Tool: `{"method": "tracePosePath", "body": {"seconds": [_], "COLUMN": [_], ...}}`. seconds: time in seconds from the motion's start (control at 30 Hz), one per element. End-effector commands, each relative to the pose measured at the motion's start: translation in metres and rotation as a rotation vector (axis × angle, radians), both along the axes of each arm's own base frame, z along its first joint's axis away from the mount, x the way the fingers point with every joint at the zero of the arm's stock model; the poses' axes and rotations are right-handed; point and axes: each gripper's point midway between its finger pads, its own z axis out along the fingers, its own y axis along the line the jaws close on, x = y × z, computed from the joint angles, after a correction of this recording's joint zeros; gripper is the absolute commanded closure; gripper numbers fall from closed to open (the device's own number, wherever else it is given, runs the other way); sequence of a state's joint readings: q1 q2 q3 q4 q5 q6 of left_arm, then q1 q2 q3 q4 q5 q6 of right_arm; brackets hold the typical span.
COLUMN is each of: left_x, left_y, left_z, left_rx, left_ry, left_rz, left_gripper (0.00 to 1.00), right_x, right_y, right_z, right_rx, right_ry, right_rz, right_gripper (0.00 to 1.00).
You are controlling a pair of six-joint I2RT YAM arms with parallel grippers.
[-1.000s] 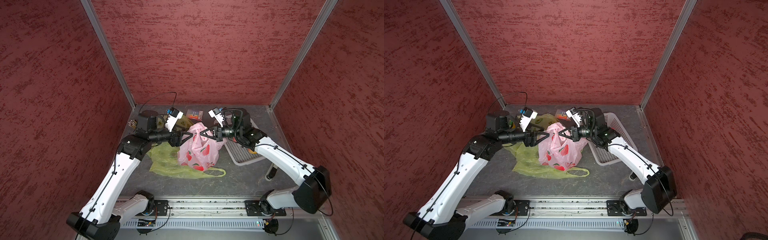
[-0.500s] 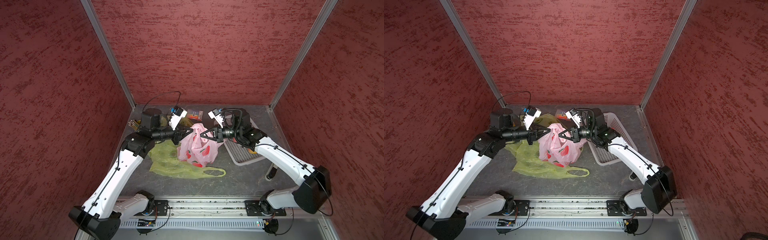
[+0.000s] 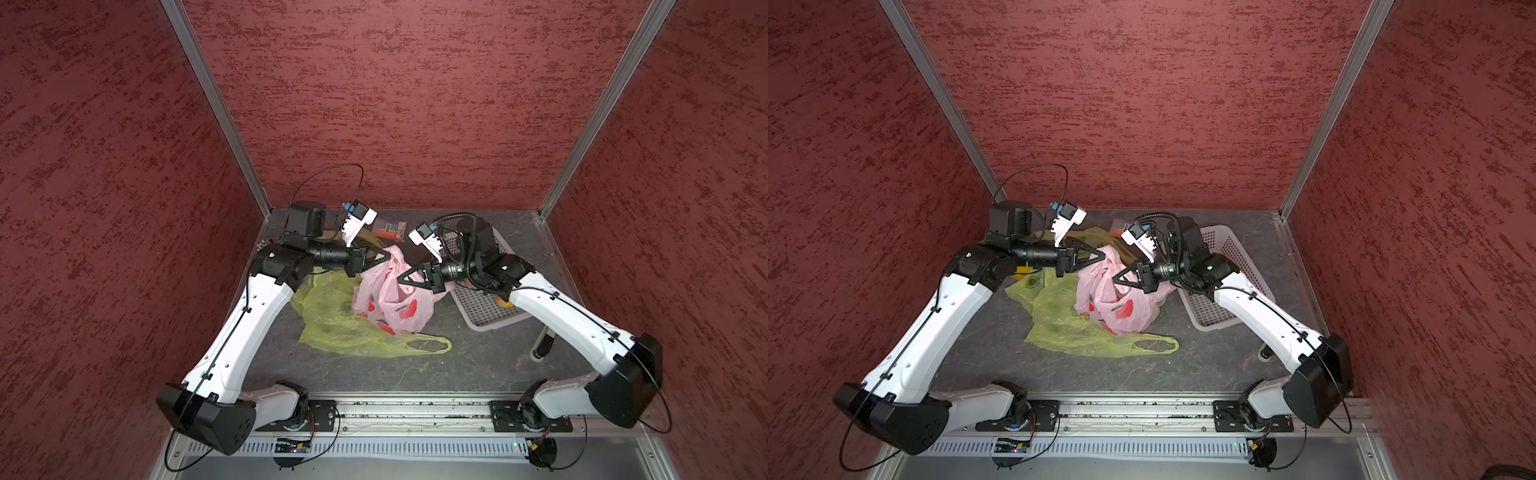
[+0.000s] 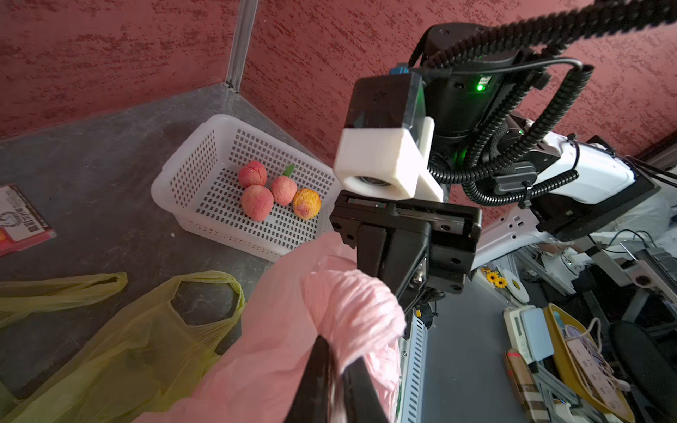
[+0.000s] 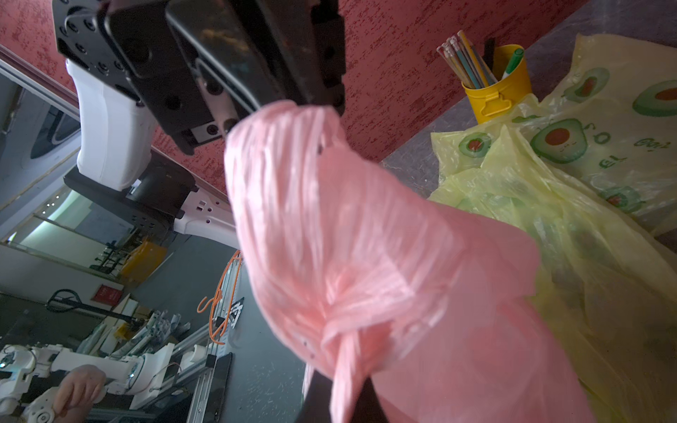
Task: Place the peach into a plastic bag & tie a knot
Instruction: Cross the plastic bag with the plastic bag.
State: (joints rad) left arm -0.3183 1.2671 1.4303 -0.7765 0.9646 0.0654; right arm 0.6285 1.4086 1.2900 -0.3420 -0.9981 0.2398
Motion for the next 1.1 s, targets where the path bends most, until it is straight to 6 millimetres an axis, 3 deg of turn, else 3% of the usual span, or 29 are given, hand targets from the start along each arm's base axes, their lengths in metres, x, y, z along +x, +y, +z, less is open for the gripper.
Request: {"method": "tracePosePath", "body": {"seconds": [0.0,0.23,0.3,0.5,0.57,0.7,0.87,1.07], "left_x": [-0.017,-0.016,-0.009,-0.001,0.003,0.004,-0.011,-0.048], "left_y": [-0.002,0.002,0.007,0.022,0.033,0.062,0.084,0.07], "left_z": [0.0,-0.01,-0.011,-0.011,-0.011,-0.011,-0.004,0.016], "left_rx": [-0.021,-0.04,-0.037,0.005,0.036,0.069,0.089,-0.026], "left_ry": [0.087,0.183,0.186,0.147,0.135,0.124,0.105,0.124], "left_rz": [-0.089,-0.108,-0.072,0.054,0.135,0.285,0.376,0.255], "left_gripper": [0.87,0.85,0.75,0.57,0.5,0.46,0.48,0.53], "right_x": [-0.008,-0.023,-0.025,-0.008,0.002,0.01,0.02,0.026], "right_y": [0.004,0.013,0.014,0.016,0.022,0.025,0.028,0.032], "right_z": [0.008,0.017,0.02,0.018,0.007,0.008,0.013,0.016], "right_rx": [-0.008,-0.018,-0.01,-0.031,-0.045,-0.025,0.002,0.017], "right_ry": [-0.056,-0.094,-0.099,-0.095,-0.068,-0.06,-0.051,-0.04], "right_rz": [0.042,0.105,0.114,0.025,0.007,-0.022,-0.05,-0.057], "right_gripper": [1.0,1.0,1.0,1.0,1.0,1.0,1.0,1.0]}}
